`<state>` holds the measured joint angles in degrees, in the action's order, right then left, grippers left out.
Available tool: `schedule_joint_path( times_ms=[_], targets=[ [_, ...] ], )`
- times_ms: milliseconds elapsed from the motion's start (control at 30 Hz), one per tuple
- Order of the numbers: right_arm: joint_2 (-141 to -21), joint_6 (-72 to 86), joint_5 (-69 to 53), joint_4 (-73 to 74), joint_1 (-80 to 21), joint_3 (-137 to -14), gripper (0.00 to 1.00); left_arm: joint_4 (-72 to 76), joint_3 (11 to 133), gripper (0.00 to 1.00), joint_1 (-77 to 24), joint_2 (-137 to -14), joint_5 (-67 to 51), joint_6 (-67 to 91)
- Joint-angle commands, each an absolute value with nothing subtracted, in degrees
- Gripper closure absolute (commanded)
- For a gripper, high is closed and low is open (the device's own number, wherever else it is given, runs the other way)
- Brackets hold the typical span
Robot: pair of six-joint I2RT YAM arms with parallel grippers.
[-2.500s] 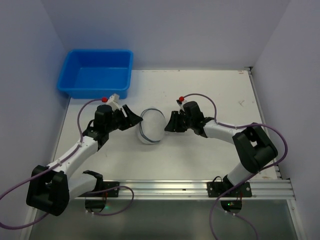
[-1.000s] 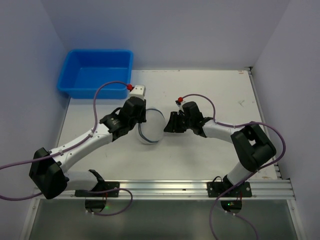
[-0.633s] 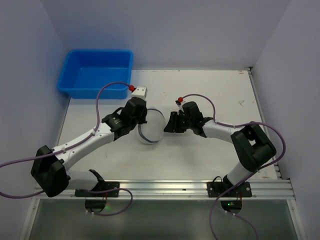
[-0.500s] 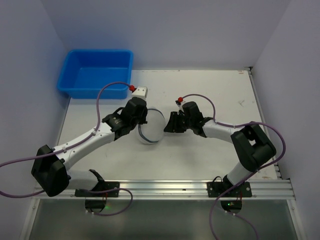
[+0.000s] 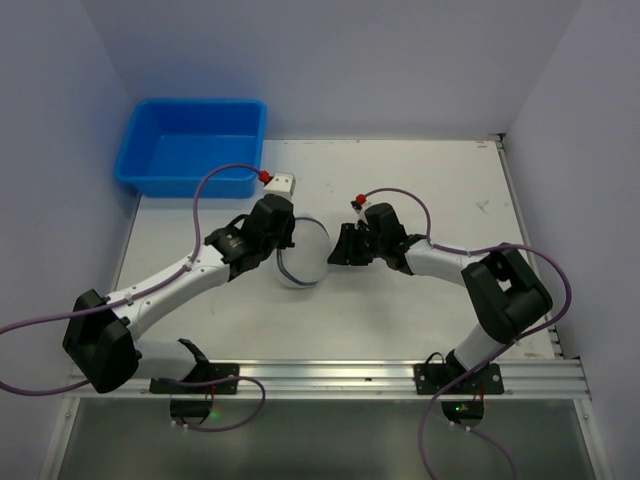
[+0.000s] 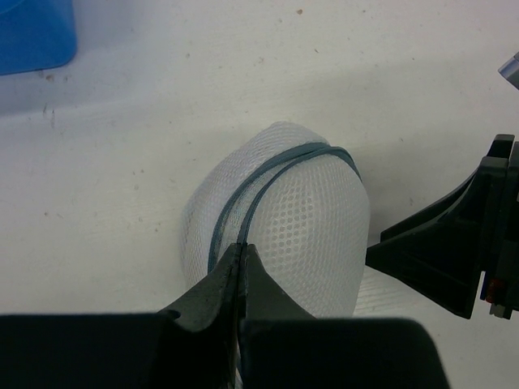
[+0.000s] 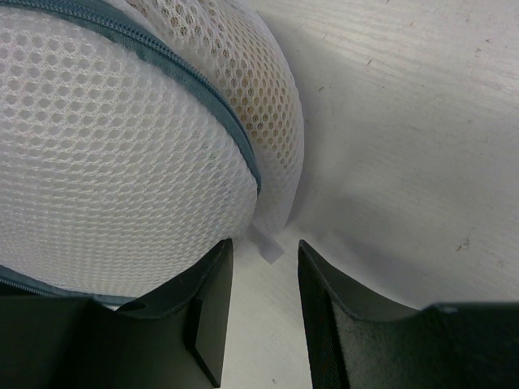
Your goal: Unzip the laundry bag and remove the bra
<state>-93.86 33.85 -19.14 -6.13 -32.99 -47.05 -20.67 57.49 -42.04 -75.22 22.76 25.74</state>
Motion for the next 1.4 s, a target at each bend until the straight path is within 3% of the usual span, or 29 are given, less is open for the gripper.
schedule_joint_path(
  times_ms=[0, 267, 533, 667, 933, 1033, 1067, 1100, 1133, 1267, 1367],
  targets=[
    [-93.3, 33.7, -20.2, -9.0, -33.2, -48.4, 0.6, -20.7, 59.4, 1.0, -42.2, -75.5, 24.3, 24.5],
    [-90.8, 33.2, -20.2, -8.2, -33.2, -48.3, 0.6, -19.9, 62.9, 1.0, -42.7, -74.4, 18.6, 23.5],
    [-80.8, 33.6, -16.9, -5.7, -33.1, -46.2, 0.51, -16.4, 64.9, 1.0, -47.5, -78.0, 14.1, 25.7],
    [-71.4, 34.4, -4.6, -0.5, -33.0, -43.3, 0.35, -14.6, 67.6, 1.0, -50.0, -79.9, 12.7, 27.4],
    [-45.9, 39.5, 21.8, 15.7, -33.0, -34.5, 0.18, -6.8, 67.9, 1.0, -55.0, -88.0, 8.0, 33.0],
    [-35.0, 42.5, 25.3, 17.4, -33.0, -30.3, 0.13, -2.5, 68.2, 0.82, -56.3, -90.2, 5.0, 34.9],
    [-32.6, 42.9, 25.6, 17.4, -33.0, -29.5, 0.12, -1.6, 68.6, 0.67, -56.6, -90.6, 4.9, 35.2],
    [-28.4, 43.2, 25.8, 17.3, -33.0, -28.6, 0.11, -1.4, 69.0, 0.59, -57.0, -91.1, 4.8, 35.1],
    [-26.7, 43.2, 25.5, 16.9, -33.0, -27.3, 0.11, -1.3, 69.9, 0.41, -57.1, -91.1, 4.6, 35.1],
    [-24.3, 40.4, 21.5, 13.3, -33.0, -26.4, 0.1, -2.9, 70.7, 0.04, -57.0, -87.4, 8.6, 33.5],
    [-27.7, 39.7, 16.6, 9.9, -33.0, -26.7, 0.11, -5.6, 71.5, 0.0, -57.0, -85.3, 13.4, 30.9]
  ],
)
